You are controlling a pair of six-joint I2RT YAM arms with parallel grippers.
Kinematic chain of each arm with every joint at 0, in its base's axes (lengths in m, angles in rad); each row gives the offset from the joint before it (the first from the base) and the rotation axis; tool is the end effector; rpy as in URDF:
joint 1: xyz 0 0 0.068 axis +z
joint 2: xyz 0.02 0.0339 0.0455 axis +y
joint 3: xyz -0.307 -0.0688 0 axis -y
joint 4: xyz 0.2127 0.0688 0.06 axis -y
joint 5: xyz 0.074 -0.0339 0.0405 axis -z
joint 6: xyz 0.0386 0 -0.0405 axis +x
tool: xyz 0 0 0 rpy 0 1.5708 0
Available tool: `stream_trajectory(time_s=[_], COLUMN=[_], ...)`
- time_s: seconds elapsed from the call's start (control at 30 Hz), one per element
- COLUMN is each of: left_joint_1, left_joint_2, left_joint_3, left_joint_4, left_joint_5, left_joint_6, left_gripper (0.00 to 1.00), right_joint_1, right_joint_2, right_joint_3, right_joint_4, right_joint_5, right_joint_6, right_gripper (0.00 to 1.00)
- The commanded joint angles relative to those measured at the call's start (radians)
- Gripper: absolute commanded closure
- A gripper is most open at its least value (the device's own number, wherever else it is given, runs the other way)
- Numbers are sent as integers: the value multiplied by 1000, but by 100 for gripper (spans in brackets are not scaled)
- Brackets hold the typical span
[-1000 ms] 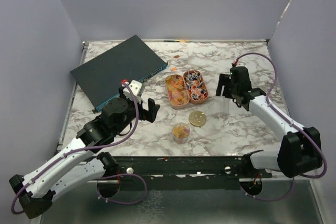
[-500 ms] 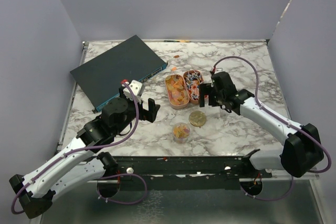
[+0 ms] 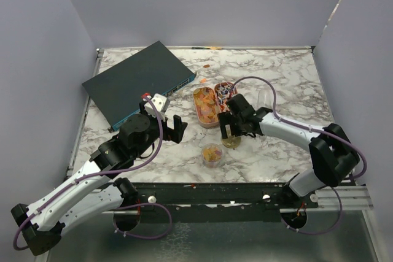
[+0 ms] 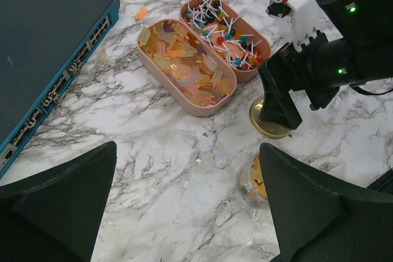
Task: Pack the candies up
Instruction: Pick up the bottle lid at the center of the board.
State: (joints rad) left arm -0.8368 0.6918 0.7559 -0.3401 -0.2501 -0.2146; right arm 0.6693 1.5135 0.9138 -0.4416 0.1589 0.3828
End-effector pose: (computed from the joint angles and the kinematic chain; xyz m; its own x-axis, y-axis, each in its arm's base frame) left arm 0.0735 -0.0672 0.3525 -0.2976 0.0218 -0.9544 0.5082 0.8500 -0.1390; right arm 0.2144 0.1618 0.2527 -0.8333 -0.1890 -0.5195 -0.2573 0.9643 0.0620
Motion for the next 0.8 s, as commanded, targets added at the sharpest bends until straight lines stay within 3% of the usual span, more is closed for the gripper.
stream_trajectory(time_s=[0.0,0.63,0.77], left_joint_1=[7,6,7], left_joint_2=[-9,-9,-4], left_joint_3=[-5,-4,-4], left_joint_4=[-9,-7,-8], left_joint_5=[-13,-9,-6], left_joint_6=[15,12,14], left_gripper=[1,1,1], right_joint_1=[24,56,62], right_joint_2=[48,116,117], right_joint_3=[22,25,34], right_joint_4=[6,-4,-14], right_joint_5=[-5,30,51], right_joint_6=[23,27,26], right_gripper=[0,0,5])
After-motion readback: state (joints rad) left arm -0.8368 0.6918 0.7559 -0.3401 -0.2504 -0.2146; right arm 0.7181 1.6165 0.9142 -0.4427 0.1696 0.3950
